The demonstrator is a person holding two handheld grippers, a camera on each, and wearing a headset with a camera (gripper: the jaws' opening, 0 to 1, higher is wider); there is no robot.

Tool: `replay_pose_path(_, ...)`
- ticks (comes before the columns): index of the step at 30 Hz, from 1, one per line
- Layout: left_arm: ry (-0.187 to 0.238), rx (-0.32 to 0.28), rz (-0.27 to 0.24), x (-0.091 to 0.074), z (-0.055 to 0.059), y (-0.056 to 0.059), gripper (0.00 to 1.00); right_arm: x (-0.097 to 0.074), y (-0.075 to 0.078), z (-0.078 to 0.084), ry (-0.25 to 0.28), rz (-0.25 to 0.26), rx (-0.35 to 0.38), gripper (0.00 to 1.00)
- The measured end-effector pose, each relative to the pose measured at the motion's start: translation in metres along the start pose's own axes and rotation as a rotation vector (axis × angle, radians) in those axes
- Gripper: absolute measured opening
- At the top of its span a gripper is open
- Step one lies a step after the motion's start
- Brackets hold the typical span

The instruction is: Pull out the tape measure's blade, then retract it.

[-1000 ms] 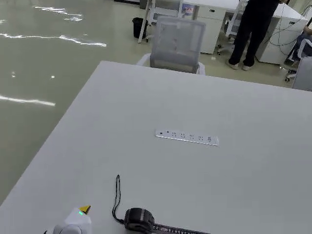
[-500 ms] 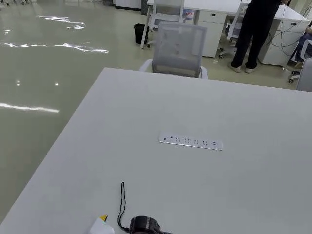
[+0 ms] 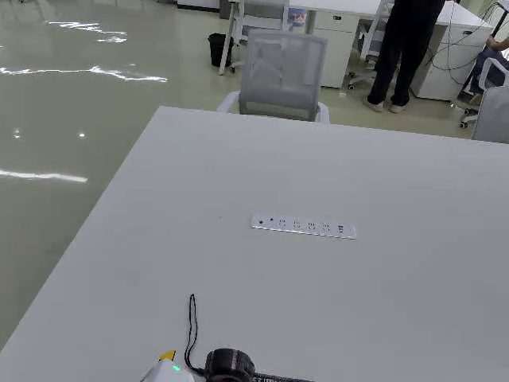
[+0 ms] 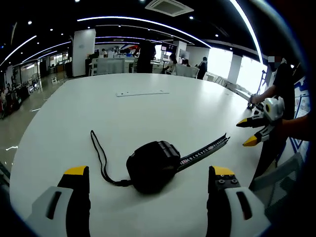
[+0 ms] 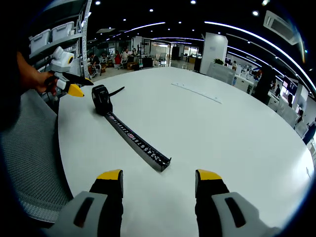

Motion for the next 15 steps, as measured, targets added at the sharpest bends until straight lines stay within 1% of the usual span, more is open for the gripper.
replay_pose_path(3, 0.001, 0.003, 0.007, 0.003, -0.002, 0.003, 0.99, 0.004, 0.0, -0.002, -0.003, -0.003, -0.01, 0.57)
replay_pose_path(5, -0.004, -0.025, 0.027, 0.007, -0.001, 0.008, 0.99, 0.005, 0.002, -0.002, -0.001, 0.006, -0.022, 0.54)
replay_pose_path(8, -0.006, 0.0, 0.03, 0.012, -0.005, 0.014, 0.99, 0.01, 0.004, -0.004, 0.008, 0.003, 0.002, 0.52)
replay_pose_path(10, -0.006, 0.008, 0.028, 0.015, -0.006, 0.015, 0.98, 0.013, 0.004, -0.004, 0.004, 0.002, -0.008, 0.52)
replay_pose_path(12, 0.003, 0.019, 0.016, 0.018, -0.007, 0.015, 0.99, 0.016, 0.001, -0.006, 0.005, -0.01, -0.01, 0.52)
replay_pose_path(15, 0.0, 0.004, 0.005, 0.022, -0.007, 0.016, 0.99, 0.018, 0.0, -0.007, 0.004, -0.018, -0.019, 0.52)
Point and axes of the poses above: the centre of the closed fingertips' face, and the gripper's own axes: x roughly forward along the fingers, y roughly to its right, z roughly out of its underside, the point moved 2 cm from there along -x, roughly backward along the fingers, and after that the axes turned 4 degrees about z, right-handed, at the moved point
